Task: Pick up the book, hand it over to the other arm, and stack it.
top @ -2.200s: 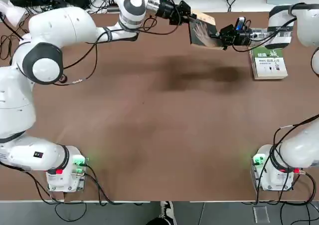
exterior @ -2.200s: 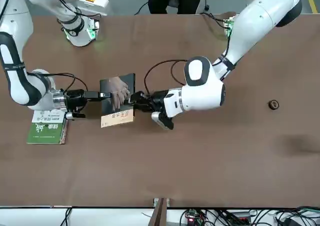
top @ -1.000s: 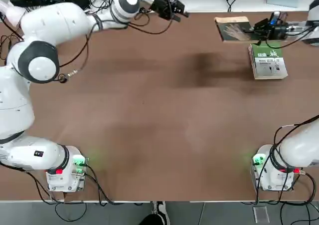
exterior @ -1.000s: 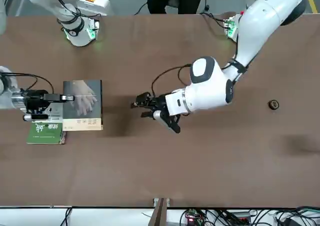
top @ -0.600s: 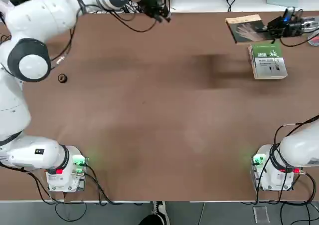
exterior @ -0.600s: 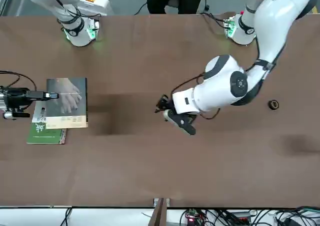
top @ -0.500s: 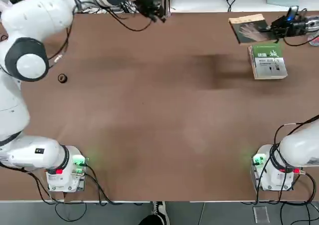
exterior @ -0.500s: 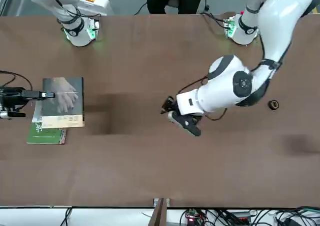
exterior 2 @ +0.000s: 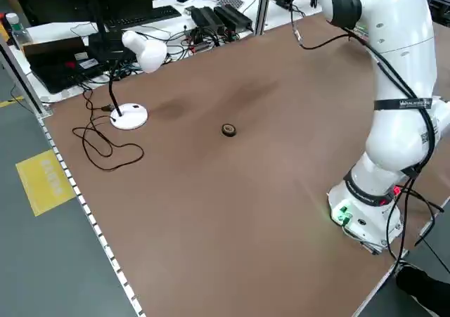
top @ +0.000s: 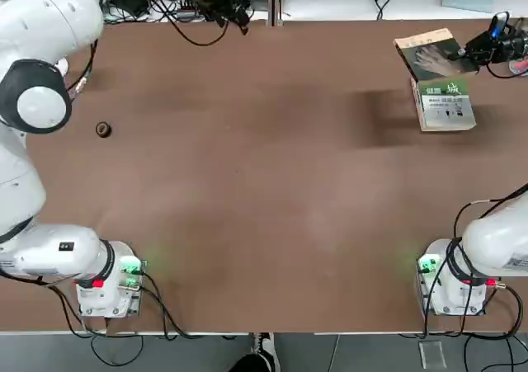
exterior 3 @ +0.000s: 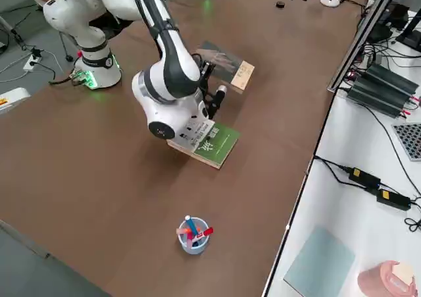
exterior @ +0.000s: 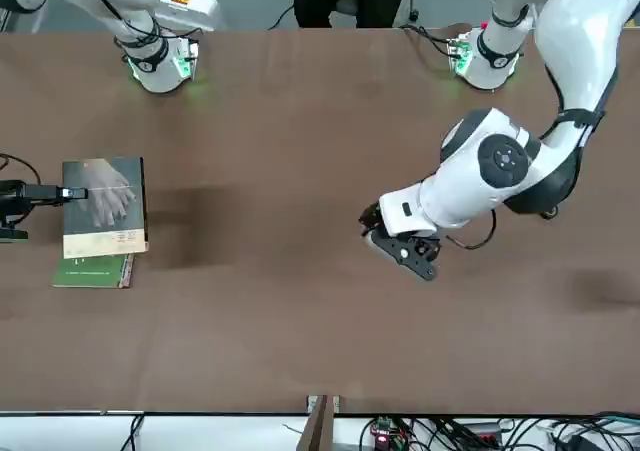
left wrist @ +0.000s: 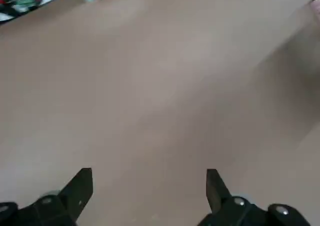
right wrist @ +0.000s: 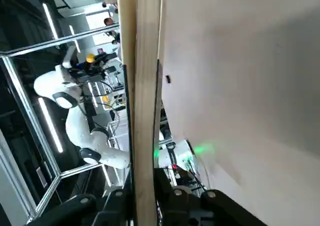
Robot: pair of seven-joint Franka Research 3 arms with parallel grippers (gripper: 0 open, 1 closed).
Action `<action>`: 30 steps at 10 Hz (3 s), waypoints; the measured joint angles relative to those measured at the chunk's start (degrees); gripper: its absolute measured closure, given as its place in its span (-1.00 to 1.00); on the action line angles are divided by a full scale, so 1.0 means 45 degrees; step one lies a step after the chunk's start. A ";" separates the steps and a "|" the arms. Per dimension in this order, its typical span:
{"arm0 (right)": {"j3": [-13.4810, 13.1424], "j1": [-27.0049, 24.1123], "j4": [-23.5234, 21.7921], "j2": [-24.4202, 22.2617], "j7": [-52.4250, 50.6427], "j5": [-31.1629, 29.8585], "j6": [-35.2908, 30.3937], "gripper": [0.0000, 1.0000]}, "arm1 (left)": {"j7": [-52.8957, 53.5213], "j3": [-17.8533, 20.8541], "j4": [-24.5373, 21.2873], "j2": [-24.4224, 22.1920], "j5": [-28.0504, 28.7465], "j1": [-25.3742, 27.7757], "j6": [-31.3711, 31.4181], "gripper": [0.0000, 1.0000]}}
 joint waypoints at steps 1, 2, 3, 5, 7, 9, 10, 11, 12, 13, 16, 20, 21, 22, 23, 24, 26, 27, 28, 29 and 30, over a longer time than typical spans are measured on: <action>-0.0005 -0.0221 0.0421 0.0397 -0.0232 -0.0386 -0.0089 0.62 | -0.0036 0.0028 0.0000 -0.0201 0.0254 0.0132 -0.0515 -1.00; -0.0006 -0.0421 0.0845 0.0733 -0.0404 -0.0722 -0.0212 0.62 | -0.0037 0.0042 -0.0001 -0.0388 0.0373 0.0405 -0.1031 -1.00; -0.0004 -0.0598 0.1257 0.1005 -0.0462 -0.0909 -0.0369 0.62 | -0.0026 0.0048 -0.0002 -0.0528 0.0399 0.0797 -0.1536 -1.00; 0.0003 -0.0905 0.2093 0.1474 -0.0469 -0.1242 -0.0737 0.62 | -0.0003 0.0036 -0.0040 -0.0661 0.0399 0.1715 -0.2285 -1.00; 0.0010 -0.1104 0.2828 0.1904 -0.0769 -0.1616 -0.1146 0.62 | 0.0006 0.0025 -0.0330 -0.0759 0.0398 0.2438 -0.2458 -1.00; 0.0097 -0.1267 0.3378 0.2307 -0.1425 -0.1927 -0.1538 0.62 | -0.0033 0.0022 -0.0746 -0.0953 0.0397 0.2898 -0.2459 -1.00; 0.0202 -0.1399 0.3630 0.2508 -0.1795 -0.2122 -0.1678 0.62 | -0.0055 0.0001 -0.0986 -0.1079 0.0397 0.3168 -0.2459 -1.00; 0.0317 -0.1564 0.3817 0.2706 -0.2097 -0.2282 -0.1774 0.62 | -0.0056 -0.0058 -0.1193 -0.1180 0.0397 0.3456 -0.2459 -1.00; 0.0390 -0.1758 0.3983 0.2888 -0.2298 -0.2336 -0.1863 0.62 | -0.0056 -0.0142 -0.1378 -0.1261 0.0397 0.3736 -0.2458 -1.00; 0.0438 -0.1981 0.4122 0.3047 -0.2423 -0.2336 -0.1913 0.62 | -0.0056 -0.0198 -0.1521 -0.1349 0.0396 0.3928 -0.2458 -1.00; 0.0509 -0.2734 0.4387 0.3330 -0.2487 -0.2301 -0.1880 0.62 | -0.0536 -0.0186 -0.2086 -0.1948 0.0390 0.3888 -0.2458 -1.00; 0.0562 -0.3242 0.4690 0.3779 -0.2551 -0.1852 -0.1318 0.62 | -0.0791 0.2272 -0.2862 -0.3400 -0.0245 0.1926 -0.2500 -1.00; 0.0568 -0.3283 0.4789 0.3942 -0.2569 -0.1680 -0.1065 0.62 | -0.0512 0.3319 -0.2917 -0.3740 -0.0536 0.1183 -0.2593 -1.00; 0.0570 -0.3301 0.4957 0.4118 -0.2615 -0.1598 -0.0881 0.62 | -0.0008 0.4229 -0.2941 -0.4005 -0.0793 0.0602 -0.2729 -1.00; 0.0573 -0.3305 0.5159 0.4301 -0.2636 -0.1552 -0.0763 0.62 | 0.0792 0.5085 -0.2949 -0.4192 -0.1061 0.0149 -0.2806 -1.00; 0.0574 -0.3308 0.5356 0.4460 -0.2636 -0.1537 -0.0671 0.62 | 0.1753 0.6055 -0.2950 -0.4291 -0.1348 -0.0296 -0.2829 -1.00; 0.0574 -0.3333 0.5669 0.4732 -0.2642 -0.1528 -0.0504 0.62 | 0.3406 0.8265 -0.2942 -0.4315 -0.1748 -0.1303 -0.2810 -1.00; 0.0573 -0.3356 0.5809 0.4828 -0.2644 -0.1527 -0.0423 0.62 | 0.3816 0.9050 -0.2926 -0.4320 -0.1836 -0.1673 -0.2804 -1.00; 0.0570 -0.3387 0.5933 0.4892 -0.2644 -0.1527 -0.0315 0.62 | 0.3975 0.9409 -0.2884 -0.4333 -0.1944 -0.1833 -0.2804 -1.00; 0.0568 -0.3425 0.6026 0.4925 -0.2645 -0.1527 -0.0162 0.62 | 0.3994 0.9513 -0.2847 -0.4360 -0.2208 -0.1863 -0.2815 -1.00; 0.0565 -0.3464 0.6102 0.4946 -0.2645 -0.1527 -0.0026 0.62 | 0.3975 0.9560 -0.2841 -0.4401 -0.2592 -0.1855 -0.2882 -1.00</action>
